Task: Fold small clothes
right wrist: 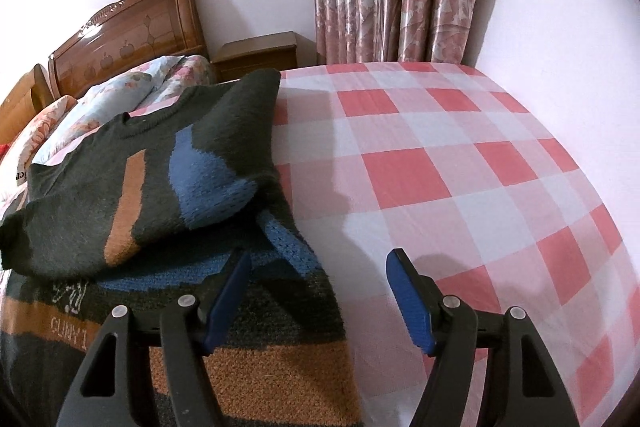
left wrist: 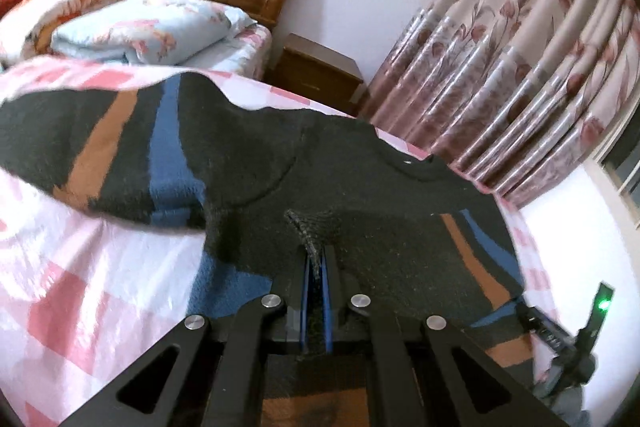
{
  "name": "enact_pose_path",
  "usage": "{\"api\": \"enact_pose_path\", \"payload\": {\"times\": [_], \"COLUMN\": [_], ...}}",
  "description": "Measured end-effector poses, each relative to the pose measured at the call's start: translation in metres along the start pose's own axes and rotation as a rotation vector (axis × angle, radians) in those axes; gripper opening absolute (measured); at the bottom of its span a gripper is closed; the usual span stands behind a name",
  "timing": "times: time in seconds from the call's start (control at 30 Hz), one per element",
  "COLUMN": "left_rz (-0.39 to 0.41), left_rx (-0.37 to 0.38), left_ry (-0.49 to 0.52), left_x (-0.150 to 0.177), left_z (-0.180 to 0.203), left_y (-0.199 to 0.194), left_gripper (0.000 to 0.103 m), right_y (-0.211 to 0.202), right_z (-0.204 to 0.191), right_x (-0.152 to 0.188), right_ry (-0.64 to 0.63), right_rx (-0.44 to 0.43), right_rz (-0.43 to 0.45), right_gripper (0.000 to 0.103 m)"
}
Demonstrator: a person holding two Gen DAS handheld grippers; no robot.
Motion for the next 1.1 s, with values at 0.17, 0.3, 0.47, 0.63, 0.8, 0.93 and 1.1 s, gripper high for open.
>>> {"api": "enact_pose_path", "payload": {"times": [0.17,0.3,0.47,0.63,0.8,0.93,1.1], "left_rz": [-0.061,0.189,0.126,-0.093,-0.056,-0.049,-0.046], "left_rx": [-0.100,-0.280,-0.175,-0.130,-0.112,-0.121,-0.087], "left_ry": [0.008,-0.077,0.273,0.333,0.374,0.389,0.353], "left_x": [0.014,-0.006,-0.013,0.009,0.018,0.019,0.018], "left_z": [-0.010,-0.022,0.063,0.067,0.064,0.067,0.059], "left_y": [0.012,-0.037,-0.011,0.059,0.060,0.065,0.057], "left_gripper": [0.010,0.017,0.038,0.038,0.044,0.046,0.046], "right_y": [-0.004,-0.014,-0.020,-0.034,-0.023,0.022,0.089], "right_z": [0.004,0.010,0.008,-0.011,-0.036,-0.057,-0.077], "right_x": [0.001,-0.001,-0.003,-0.012,-0.056,-0.096,-0.117], "right_ry": [0.027,0.074,0.074,-0.023,-0.147,-0.170,-0.217], "right_rx": [0.009,-0.015,-0.041,-0.113,-0.188,-0.281,-0.315], "right_rz": [0.014,0.069,0.101,0.145,0.169,0.100,-0.036], "right_gripper": [0.103,0.103,0.103,0.103,0.103,0.102,0.102]}}
Point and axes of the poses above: each gripper's, at about its wrist camera, not at the fingertips, and y roughly the way its jaws point, z to its right, x to its underside, the point moved 5 cm from there along y, roughly the way its jaws point, and after that the axes turned 4 degrees about z, right-handed, at the moved point
